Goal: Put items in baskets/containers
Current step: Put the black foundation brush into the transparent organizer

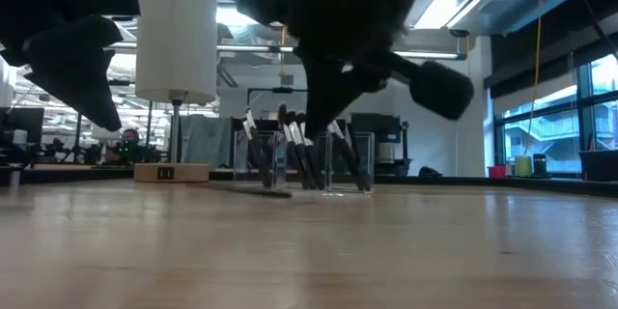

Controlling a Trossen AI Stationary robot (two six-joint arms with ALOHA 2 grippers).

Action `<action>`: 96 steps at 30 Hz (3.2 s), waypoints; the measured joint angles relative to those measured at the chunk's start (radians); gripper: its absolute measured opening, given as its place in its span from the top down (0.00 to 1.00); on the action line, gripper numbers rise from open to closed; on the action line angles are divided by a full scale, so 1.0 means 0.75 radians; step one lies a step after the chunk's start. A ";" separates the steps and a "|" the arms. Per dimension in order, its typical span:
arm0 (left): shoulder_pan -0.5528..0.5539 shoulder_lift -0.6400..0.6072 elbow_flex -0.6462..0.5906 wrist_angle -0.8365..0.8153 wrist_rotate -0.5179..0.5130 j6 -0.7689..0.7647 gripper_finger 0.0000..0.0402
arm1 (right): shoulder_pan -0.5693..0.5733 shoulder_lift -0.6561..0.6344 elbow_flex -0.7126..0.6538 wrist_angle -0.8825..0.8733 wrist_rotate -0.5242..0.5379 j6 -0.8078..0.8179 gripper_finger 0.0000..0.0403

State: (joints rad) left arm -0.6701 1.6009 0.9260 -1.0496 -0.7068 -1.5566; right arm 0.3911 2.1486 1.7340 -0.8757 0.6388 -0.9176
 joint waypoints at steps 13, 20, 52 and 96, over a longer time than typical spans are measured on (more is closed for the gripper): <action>0.016 -0.001 0.000 -0.032 0.013 -0.001 0.65 | -0.036 -0.002 0.004 0.003 0.114 0.093 0.98; 0.076 -0.001 0.000 0.102 -0.017 -0.017 0.65 | -0.133 -0.090 0.004 -0.128 -0.037 0.965 0.88; 0.344 0.308 -0.028 0.598 0.203 0.205 0.81 | 0.193 -1.162 -1.483 1.261 -0.214 1.876 0.92; 0.267 0.266 0.265 1.333 -0.252 0.942 0.95 | 0.119 -0.438 -1.555 2.817 0.171 2.112 0.54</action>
State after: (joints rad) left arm -0.4702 1.8000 1.1248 -0.0495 -0.8958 -0.8501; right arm 0.4805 1.8205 0.5674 1.2368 0.7672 0.6665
